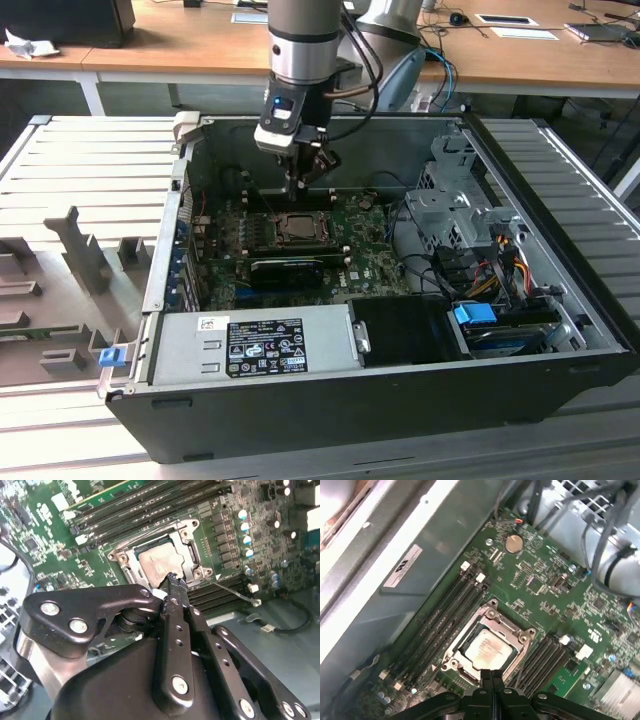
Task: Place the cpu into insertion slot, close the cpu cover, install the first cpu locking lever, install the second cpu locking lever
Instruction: 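Install the first cpu locking lever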
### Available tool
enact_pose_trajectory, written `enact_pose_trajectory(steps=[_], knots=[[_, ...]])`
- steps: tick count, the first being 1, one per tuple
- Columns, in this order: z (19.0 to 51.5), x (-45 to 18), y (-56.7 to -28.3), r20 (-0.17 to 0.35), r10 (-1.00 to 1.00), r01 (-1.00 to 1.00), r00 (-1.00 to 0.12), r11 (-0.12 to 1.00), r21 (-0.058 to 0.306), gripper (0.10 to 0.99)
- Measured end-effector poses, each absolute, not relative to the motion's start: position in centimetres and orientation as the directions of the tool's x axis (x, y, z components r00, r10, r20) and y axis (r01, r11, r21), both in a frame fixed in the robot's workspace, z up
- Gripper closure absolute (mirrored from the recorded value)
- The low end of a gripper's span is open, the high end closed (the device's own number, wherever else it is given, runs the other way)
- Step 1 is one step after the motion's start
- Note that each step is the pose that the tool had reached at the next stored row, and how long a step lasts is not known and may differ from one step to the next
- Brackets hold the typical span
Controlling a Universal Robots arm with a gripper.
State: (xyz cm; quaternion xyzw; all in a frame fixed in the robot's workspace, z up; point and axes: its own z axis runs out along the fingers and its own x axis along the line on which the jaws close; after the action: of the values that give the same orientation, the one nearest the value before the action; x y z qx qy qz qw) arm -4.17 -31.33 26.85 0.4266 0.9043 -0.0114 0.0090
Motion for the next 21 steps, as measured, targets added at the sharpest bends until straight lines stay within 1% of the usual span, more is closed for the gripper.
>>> enact_pose_trajectory(steps=[4,10,13,21], knots=[[26.61,-4.16,-31.33,-0.026,0.681,0.681,-0.732,0.732,-0.013,0.98],[26.4,-4.07,-31.33,-0.026,0.592,0.593,-0.805,0.805,-0.013,0.98],[26.21,-4.07,-31.33,-0.026,0.501,0.501,-0.865,0.865,-0.013,0.98],[26.2,-3.91,-31.33,-0.025,0.349,0.35,-0.937,0.937,-0.012,0.98]])
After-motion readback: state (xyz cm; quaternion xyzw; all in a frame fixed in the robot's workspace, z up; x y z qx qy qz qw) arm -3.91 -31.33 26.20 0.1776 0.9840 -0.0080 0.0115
